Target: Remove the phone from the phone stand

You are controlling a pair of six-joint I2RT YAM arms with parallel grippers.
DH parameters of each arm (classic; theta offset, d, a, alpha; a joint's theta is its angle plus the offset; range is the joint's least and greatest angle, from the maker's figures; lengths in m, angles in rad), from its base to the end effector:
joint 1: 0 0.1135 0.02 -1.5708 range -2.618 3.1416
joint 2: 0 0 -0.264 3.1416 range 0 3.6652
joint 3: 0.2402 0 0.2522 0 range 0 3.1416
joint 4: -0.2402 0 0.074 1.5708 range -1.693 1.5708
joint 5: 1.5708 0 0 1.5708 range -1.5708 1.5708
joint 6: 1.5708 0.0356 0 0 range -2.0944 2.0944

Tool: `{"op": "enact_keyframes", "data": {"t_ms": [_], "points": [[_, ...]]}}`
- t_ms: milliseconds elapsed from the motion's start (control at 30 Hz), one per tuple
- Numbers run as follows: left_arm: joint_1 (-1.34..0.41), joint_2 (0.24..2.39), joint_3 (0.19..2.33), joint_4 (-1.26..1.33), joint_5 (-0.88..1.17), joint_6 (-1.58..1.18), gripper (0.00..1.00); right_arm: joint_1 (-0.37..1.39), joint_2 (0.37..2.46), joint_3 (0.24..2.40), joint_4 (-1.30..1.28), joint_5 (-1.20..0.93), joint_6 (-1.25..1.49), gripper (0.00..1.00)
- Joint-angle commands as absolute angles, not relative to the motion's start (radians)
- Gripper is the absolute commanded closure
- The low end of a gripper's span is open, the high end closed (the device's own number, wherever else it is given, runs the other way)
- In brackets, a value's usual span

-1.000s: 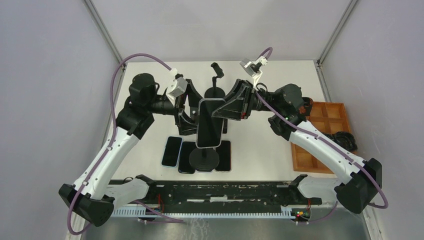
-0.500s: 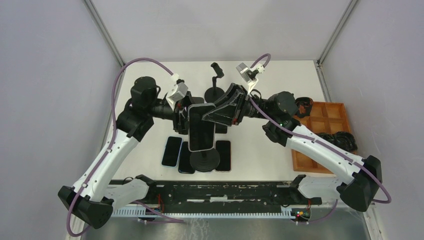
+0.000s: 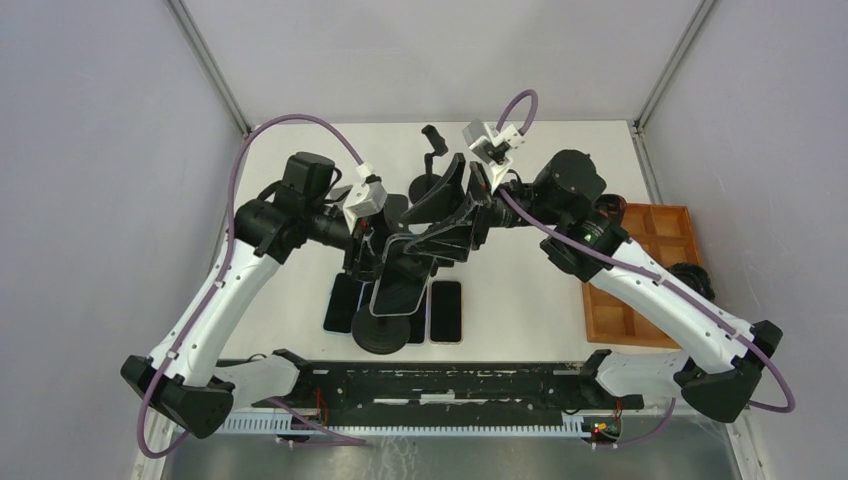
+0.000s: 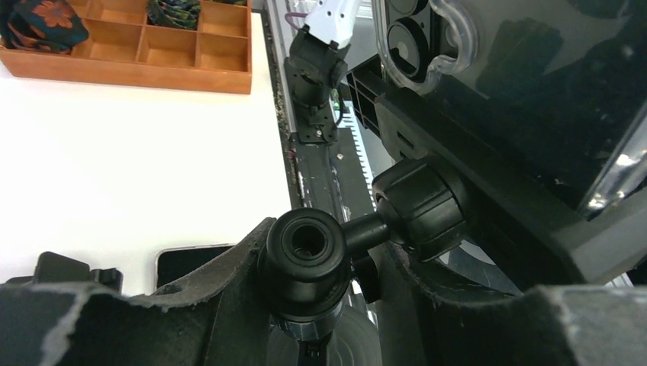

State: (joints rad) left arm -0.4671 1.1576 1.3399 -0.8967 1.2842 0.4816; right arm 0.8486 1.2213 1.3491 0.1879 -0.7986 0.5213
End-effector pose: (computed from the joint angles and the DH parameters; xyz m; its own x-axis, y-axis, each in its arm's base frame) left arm 0.1699 -0.1239 0.4036 -0.1598 0.2272 -0.9606 0.9572 -0.2022 -0.2070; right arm 0.1520 0.2111 0.4830 -0.3069 0.1773 -0.9351 -0.9466 -0.1592 0.2805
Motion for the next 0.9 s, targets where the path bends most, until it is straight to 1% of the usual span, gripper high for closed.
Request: {"op": "enact_keyframes", "data": {"t_ms": [0,167,233,267,367,400,467,567,700,800,867], "points": [[-0.469,1.139,1.423,-0.984,1.388,0.581,0.98,0.839,1.238,1.376,0.045,-0.931,0.388,0.42],[-0.469,1.136,1.431,-0.995,1.384,0.588,0.98,0.837,1.234,1.38,0.046,-0.987,0.361,0.45],[-0.469,1.136,1.431,-0.996,1.38,0.591,0.98,0.839,1.242,1.384,0.053,-1.001,0.37,0.49],[-0.469,1.139,1.431,-0.997,1.378,0.592,0.98,0.84,1.246,1.379,0.068,-1.009,0.388,0.53],[-0.47,1.143,1.431,-0.996,1.368,0.597,0.98,0.839,1.246,1.347,0.16,-1.037,0.463,0.72],[-0.47,1.144,1.432,-0.998,1.363,0.6,0.98,0.839,1.244,1.324,0.24,-1.054,0.511,0.83],[-0.47,1.148,1.439,-1.017,1.347,0.629,0.98,0.837,1.25,1.332,0.27,-1.068,0.549,0.99],[-0.469,1.16,1.464,-1.13,1.313,0.753,0.98,0.81,1.26,1.388,0.247,-1.023,0.553,1.0],[-0.469,1.178,1.466,-1.318,1.242,1.025,0.98,0.725,1.251,1.401,0.382,-0.963,0.656,1.0],[-0.469,1.181,1.422,-1.443,1.188,1.188,0.98,0.683,1.24,1.416,0.407,-0.924,0.657,1.0],[-0.471,1.17,1.401,-1.465,1.163,1.219,0.98,0.66,1.234,1.418,0.433,-0.916,0.667,1.0]]}}
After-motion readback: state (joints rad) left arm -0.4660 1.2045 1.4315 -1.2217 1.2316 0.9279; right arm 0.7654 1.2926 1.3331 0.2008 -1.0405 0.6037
